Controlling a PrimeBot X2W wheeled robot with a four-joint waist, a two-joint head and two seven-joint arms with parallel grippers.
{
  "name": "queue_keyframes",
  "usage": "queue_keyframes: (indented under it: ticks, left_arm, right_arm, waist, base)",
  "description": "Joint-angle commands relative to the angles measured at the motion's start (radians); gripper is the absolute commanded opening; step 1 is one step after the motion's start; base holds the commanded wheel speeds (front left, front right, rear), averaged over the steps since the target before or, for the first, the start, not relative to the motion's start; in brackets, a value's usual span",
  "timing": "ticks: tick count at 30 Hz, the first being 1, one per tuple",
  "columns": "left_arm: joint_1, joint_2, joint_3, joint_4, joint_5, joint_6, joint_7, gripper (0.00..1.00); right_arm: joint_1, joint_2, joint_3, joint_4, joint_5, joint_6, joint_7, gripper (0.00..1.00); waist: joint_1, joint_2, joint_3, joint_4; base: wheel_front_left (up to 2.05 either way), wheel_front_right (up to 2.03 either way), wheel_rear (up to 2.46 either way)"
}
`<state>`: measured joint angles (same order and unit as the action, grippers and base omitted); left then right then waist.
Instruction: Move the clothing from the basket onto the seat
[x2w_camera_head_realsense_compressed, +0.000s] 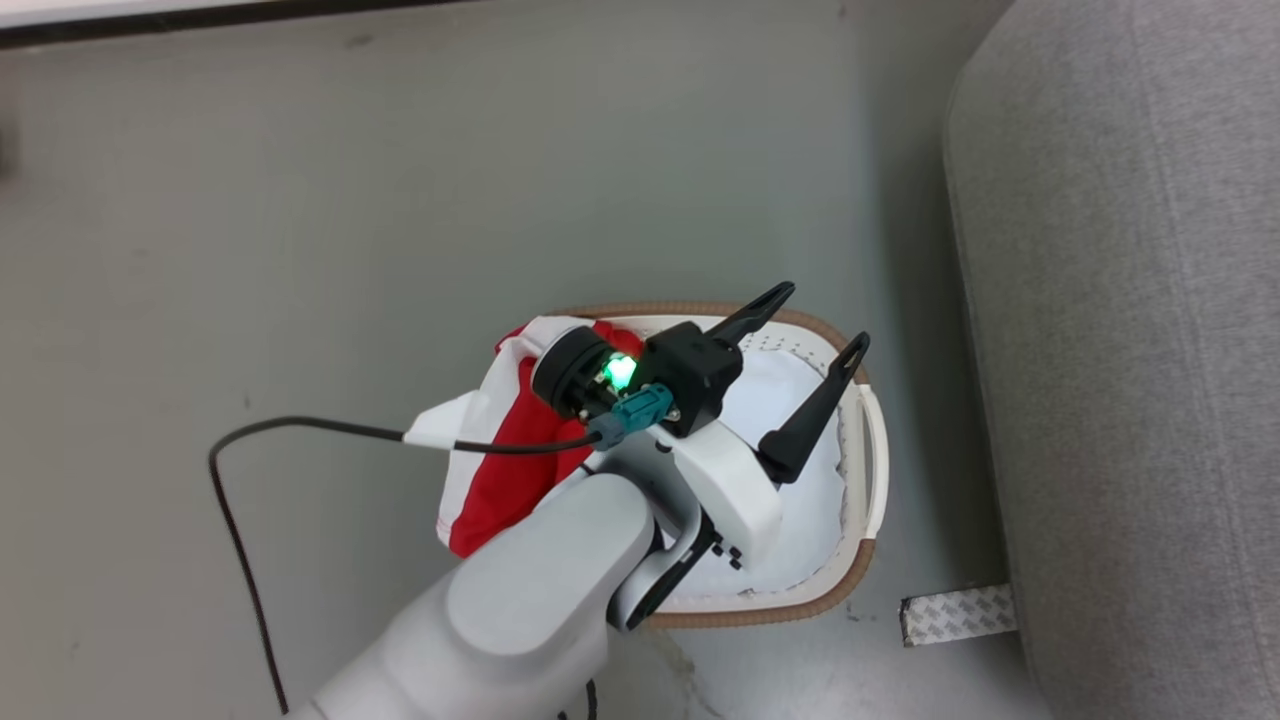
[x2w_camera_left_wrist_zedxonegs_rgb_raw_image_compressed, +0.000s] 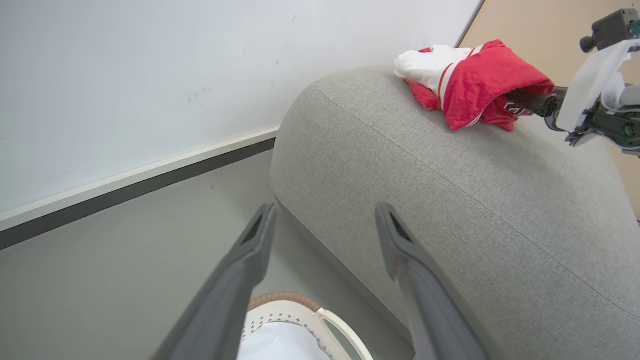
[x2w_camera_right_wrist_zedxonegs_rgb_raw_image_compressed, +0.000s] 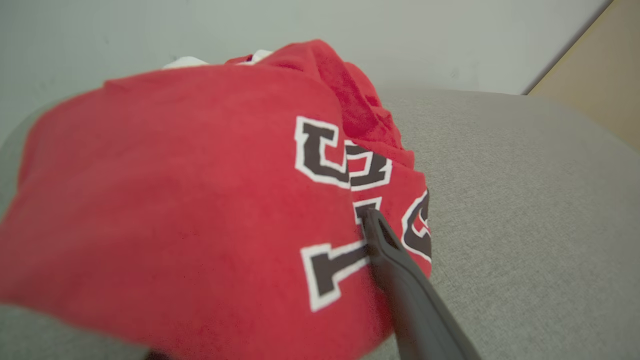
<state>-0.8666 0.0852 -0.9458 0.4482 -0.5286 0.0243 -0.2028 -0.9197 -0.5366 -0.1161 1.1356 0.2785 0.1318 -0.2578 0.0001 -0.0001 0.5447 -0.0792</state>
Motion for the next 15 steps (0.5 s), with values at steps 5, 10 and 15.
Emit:
queue_keyframes:
  ticks: [5, 10, 15]
  left_arm:
    - [0.041, 0.018, 0.013, 0.016, -0.029, 0.006, -0.021, 1.00]
    - [0.102, 0.036, 0.032, 0.031, -0.049, 0.018, -0.041, 1.00]
    - [0.184, 0.065, 0.066, 0.039, -0.074, 0.043, -0.054, 1.00]
  right_arm:
    - [0.110, 0.055, -0.072, -0.099, -0.069, -0.002, -0.007, 1.00]
    - [0.275, 0.135, -0.127, -0.272, -0.134, -0.002, -0.007, 1.00]
    - [0.435, 0.212, -0.169, -0.443, -0.165, -0.002, -0.006, 1.00]
  waist:
    - [-0.0001, 0.0001, -0.065, -0.026]
    - [-0.0001, 0.0001, -0.164, -0.042]
    - [-0.0001, 0.0001, -0.270, -0.048]
  base:
    - [0.00, 0.00, 0.00]
    - [0.00, 0.00, 0.00]
    - [0.00, 0.00, 0.00]
